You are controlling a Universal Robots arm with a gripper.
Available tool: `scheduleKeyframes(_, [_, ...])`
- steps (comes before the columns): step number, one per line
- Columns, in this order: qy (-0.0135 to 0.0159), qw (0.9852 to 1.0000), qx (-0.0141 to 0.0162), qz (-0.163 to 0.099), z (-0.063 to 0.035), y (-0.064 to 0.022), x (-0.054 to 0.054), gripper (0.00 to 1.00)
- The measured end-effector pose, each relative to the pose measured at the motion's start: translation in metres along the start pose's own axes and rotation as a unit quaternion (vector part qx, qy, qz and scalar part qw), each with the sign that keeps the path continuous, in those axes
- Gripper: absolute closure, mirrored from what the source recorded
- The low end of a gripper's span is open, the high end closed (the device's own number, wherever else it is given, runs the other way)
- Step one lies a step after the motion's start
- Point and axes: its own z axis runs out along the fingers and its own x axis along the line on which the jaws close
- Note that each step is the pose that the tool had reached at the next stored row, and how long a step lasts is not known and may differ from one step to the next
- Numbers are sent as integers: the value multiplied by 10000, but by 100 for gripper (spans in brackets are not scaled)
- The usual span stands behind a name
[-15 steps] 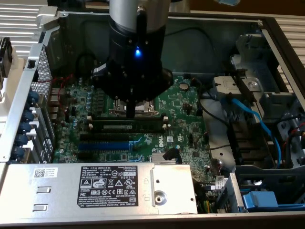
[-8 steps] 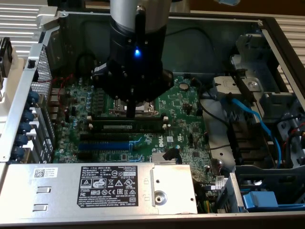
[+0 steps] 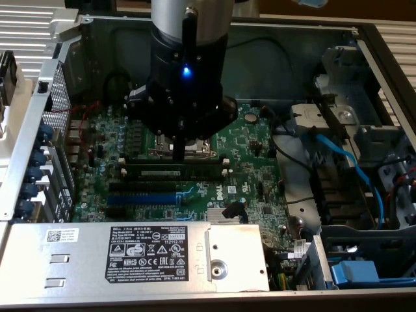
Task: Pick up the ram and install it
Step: 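Press down the ram until it locks into place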
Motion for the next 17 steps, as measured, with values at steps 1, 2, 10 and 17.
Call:
scheduleKeyframes(1, [0,10000,1,12,0,2,0,90])
scheduleKeyframes(2, [0,10000,1,15,0,3,0,90])
scheduleKeyframes(10, [0,10000,0,19,0,-2,-3,90])
scheduleKeyframes(17, [1,10000,-4,28,1,-24,-6,90])
